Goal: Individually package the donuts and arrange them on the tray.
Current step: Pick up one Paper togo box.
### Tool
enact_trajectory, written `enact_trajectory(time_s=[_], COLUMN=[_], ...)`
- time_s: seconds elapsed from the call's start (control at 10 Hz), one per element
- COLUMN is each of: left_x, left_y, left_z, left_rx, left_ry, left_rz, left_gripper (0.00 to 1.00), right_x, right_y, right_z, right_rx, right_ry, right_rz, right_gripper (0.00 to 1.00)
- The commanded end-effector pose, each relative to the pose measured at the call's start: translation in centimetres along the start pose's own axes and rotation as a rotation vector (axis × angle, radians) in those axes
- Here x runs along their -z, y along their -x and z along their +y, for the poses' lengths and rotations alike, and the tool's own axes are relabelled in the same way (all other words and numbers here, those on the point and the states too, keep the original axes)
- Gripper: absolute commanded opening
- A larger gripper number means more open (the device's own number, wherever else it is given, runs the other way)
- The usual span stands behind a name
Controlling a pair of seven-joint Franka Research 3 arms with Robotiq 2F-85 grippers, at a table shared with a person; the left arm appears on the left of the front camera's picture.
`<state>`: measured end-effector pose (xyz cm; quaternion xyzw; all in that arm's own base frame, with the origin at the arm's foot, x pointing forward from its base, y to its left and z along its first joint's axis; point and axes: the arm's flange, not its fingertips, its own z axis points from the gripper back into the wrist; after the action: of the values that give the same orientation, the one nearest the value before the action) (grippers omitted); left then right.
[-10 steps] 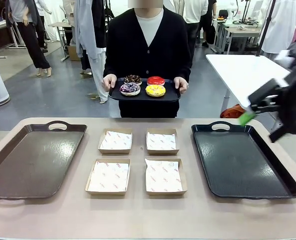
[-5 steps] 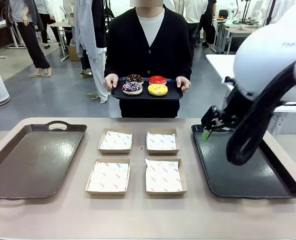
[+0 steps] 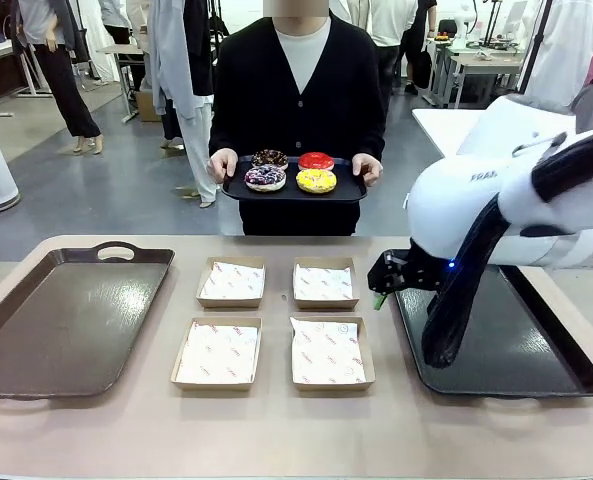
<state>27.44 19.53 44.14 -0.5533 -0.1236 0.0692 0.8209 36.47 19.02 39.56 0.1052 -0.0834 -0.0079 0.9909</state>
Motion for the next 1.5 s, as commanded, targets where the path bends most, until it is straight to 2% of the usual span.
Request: enact_trajectory(time_s=[0.0, 0.3, 0.4, 1.3, 1.4], left_x=[0.0, 0.0, 0.0, 0.0, 0.0], left_y=[0.0, 0.0, 0.0, 0.0, 0.0], left_z=[-0.2, -0.2, -0.2, -0.2, -0.2], left_rx=[0.002, 0.002, 0.002, 0.002, 0.002], left_ry=[0.001, 0.001, 0.001, 0.001, 0.001], left_rz=[0.003, 0.003, 0.003, 0.003, 0.003], left_gripper=[1.00, 1.00, 1.00, 1.00, 1.00], right_x=[2.3, 3.5, 3.0, 3.1, 3.0], right_y=[0.3, 1.1, 0.9, 0.8, 1.6], right_z=[1.5, 2.7, 1.8, 1.8, 2.9], right_rx=[-0.006, -0.020, -0.039, -0.027, -0.050], right_ry=[0.045, 0.059, 0.038, 0.028, 0.077], right_rz=[-0.014, 0.041, 0.024, 0.035, 0.033], right_gripper=[1.00, 1.00, 1.00, 1.00, 1.00])
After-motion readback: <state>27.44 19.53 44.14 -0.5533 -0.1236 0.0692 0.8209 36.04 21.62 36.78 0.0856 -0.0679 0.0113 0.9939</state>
